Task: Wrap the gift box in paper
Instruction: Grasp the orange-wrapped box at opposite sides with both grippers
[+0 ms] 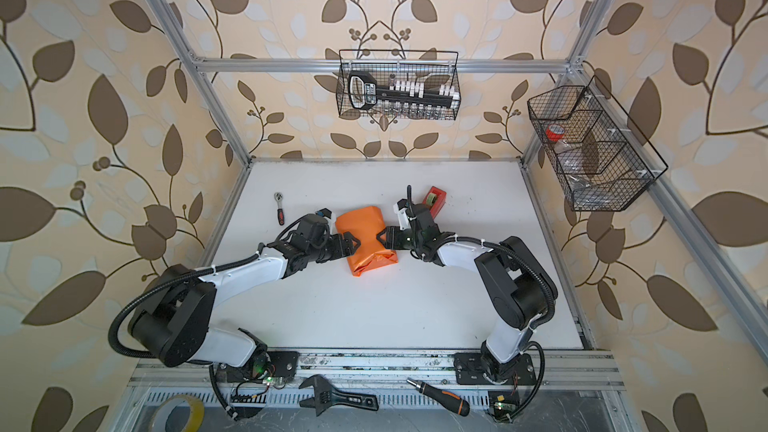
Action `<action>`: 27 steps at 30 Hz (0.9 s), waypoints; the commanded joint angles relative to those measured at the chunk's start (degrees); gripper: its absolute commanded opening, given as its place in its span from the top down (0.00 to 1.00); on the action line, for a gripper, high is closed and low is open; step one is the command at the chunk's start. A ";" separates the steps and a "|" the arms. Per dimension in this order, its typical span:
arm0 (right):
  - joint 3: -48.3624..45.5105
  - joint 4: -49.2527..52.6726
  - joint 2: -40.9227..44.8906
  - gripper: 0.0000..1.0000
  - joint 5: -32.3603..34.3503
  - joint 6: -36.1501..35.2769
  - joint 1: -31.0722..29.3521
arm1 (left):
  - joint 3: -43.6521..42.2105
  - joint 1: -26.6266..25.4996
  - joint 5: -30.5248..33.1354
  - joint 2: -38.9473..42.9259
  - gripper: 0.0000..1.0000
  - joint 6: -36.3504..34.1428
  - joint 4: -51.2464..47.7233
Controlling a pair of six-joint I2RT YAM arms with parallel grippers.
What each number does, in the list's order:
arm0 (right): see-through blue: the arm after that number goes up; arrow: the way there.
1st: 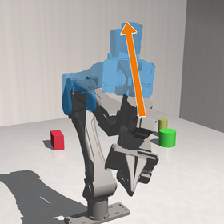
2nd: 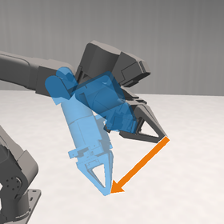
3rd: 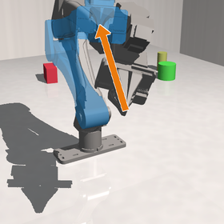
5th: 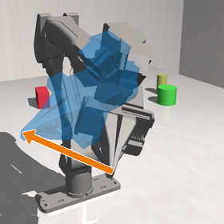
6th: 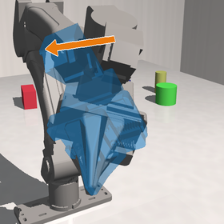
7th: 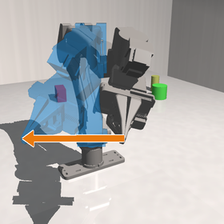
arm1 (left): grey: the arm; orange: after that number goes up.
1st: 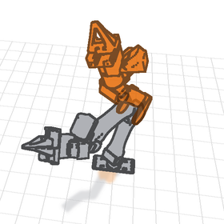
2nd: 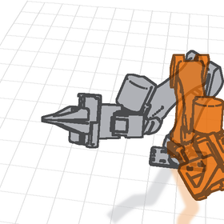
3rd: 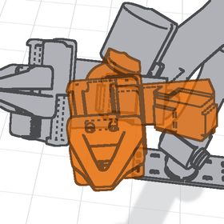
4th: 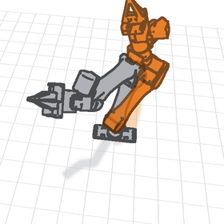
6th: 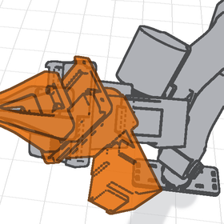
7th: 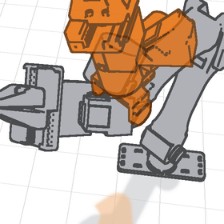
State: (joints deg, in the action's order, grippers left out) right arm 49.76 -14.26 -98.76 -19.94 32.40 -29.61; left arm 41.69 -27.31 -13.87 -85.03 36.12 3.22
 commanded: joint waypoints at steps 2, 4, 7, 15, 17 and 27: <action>-3.26 -4.02 0.43 0.47 -4.88 2.59 0.06 | 2.15 0.06 -10.38 -3.06 0.22 2.68 5.81; -5.60 -6.21 1.53 0.49 -6.15 4.25 -0.12 | 1.24 -0.11 -11.98 -3.28 0.23 3.31 7.15; -9.79 -9.30 4.28 0.51 -7.20 7.41 -0.83 | -1.16 -0.80 -13.40 -1.85 0.23 4.20 9.00; -24.16 -7.15 19.22 0.43 0.30 10.14 -4.82 | -11.80 -5.37 -10.32 9.74 0.20 8.05 9.91; -25.33 -1.71 24.25 0.36 4.04 7.10 -4.41 | -13.61 -5.30 -8.13 13.59 0.17 8.24 8.15; -24.17 8.94 32.65 0.06 10.07 2.23 -8.22 | -14.96 -8.36 -2.41 23.92 0.04 5.53 -2.35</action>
State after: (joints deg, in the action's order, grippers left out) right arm 24.71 -9.96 -65.87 -11.99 36.36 -36.14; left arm 27.40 -33.32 -18.48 -63.13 42.68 4.03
